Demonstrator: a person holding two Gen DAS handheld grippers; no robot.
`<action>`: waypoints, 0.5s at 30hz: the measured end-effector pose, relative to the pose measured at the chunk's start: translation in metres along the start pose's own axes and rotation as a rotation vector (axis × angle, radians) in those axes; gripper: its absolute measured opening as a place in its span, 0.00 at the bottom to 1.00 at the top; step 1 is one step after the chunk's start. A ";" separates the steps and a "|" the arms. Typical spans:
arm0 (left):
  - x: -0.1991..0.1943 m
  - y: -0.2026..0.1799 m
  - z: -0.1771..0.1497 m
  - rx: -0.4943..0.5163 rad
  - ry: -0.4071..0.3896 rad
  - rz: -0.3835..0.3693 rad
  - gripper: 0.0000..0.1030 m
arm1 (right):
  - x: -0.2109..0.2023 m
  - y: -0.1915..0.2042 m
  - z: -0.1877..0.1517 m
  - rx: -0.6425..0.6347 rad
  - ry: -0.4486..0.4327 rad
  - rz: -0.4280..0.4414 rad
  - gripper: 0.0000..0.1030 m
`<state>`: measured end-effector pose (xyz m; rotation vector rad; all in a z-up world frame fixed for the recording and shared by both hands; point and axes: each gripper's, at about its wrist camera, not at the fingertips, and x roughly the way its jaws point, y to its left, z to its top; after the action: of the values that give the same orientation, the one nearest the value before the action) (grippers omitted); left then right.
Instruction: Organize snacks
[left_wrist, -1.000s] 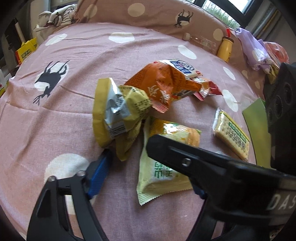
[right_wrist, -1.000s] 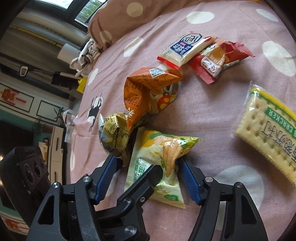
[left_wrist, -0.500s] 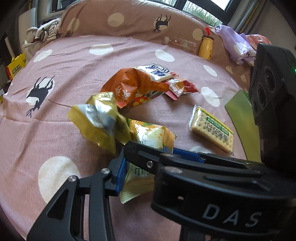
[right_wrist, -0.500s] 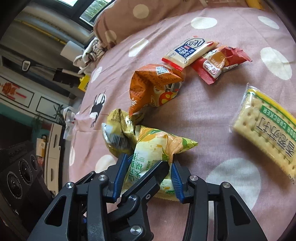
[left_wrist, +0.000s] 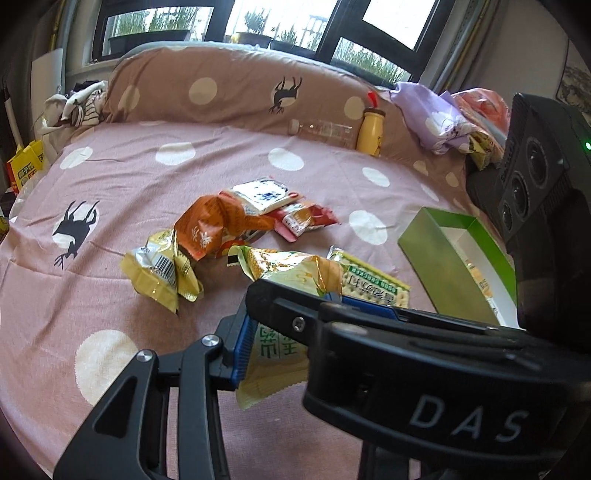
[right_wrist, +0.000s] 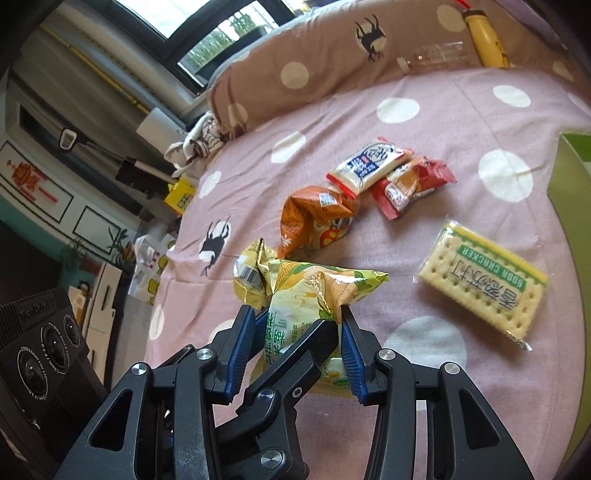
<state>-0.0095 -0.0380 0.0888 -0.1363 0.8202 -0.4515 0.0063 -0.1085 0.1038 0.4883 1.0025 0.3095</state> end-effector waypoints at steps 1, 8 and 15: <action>-0.002 -0.001 0.000 0.003 -0.009 -0.004 0.34 | -0.003 0.001 0.000 -0.001 -0.007 -0.001 0.47; -0.010 -0.005 0.000 0.013 -0.045 -0.016 0.34 | -0.015 0.005 -0.001 -0.015 -0.041 -0.003 0.47; -0.020 -0.009 0.001 0.025 -0.093 -0.036 0.34 | -0.026 0.009 -0.004 -0.033 -0.078 -0.009 0.47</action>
<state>-0.0235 -0.0371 0.1049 -0.1481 0.7216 -0.4859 -0.0102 -0.1119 0.1256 0.4623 0.9228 0.2961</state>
